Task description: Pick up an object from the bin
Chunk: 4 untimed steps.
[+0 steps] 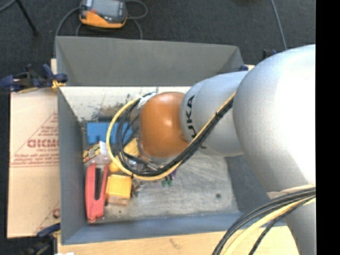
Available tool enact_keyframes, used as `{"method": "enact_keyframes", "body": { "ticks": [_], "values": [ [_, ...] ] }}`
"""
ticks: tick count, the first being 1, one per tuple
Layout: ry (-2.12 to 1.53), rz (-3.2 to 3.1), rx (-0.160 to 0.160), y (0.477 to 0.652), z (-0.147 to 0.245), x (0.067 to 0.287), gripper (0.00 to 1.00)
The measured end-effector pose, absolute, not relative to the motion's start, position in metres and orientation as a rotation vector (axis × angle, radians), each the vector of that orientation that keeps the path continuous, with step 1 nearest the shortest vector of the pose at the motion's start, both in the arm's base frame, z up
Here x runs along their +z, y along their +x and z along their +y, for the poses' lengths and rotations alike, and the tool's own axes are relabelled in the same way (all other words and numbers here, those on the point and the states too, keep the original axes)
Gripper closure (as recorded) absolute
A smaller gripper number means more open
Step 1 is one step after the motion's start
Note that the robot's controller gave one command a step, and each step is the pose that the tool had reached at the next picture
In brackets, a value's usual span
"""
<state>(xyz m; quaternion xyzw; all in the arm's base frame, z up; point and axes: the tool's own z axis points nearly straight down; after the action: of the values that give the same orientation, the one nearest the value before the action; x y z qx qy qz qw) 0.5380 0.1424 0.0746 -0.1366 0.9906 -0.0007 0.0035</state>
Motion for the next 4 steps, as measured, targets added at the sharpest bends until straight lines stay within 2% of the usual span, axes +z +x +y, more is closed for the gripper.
{"method": "enact_keyframes", "body": {
  "ticks": [1,2,3,4],
  "values": [
    [-0.364,3.116,-0.001,0.546,0.149,0.204,1.0],
    [-0.363,3.117,0.0,0.546,0.149,0.204,1.0],
    [-0.426,3.108,-0.002,0.516,0.12,0.17,1.0],
    [-0.298,3.097,0.005,0.531,0.124,0.12,1.0]
  ]
}}
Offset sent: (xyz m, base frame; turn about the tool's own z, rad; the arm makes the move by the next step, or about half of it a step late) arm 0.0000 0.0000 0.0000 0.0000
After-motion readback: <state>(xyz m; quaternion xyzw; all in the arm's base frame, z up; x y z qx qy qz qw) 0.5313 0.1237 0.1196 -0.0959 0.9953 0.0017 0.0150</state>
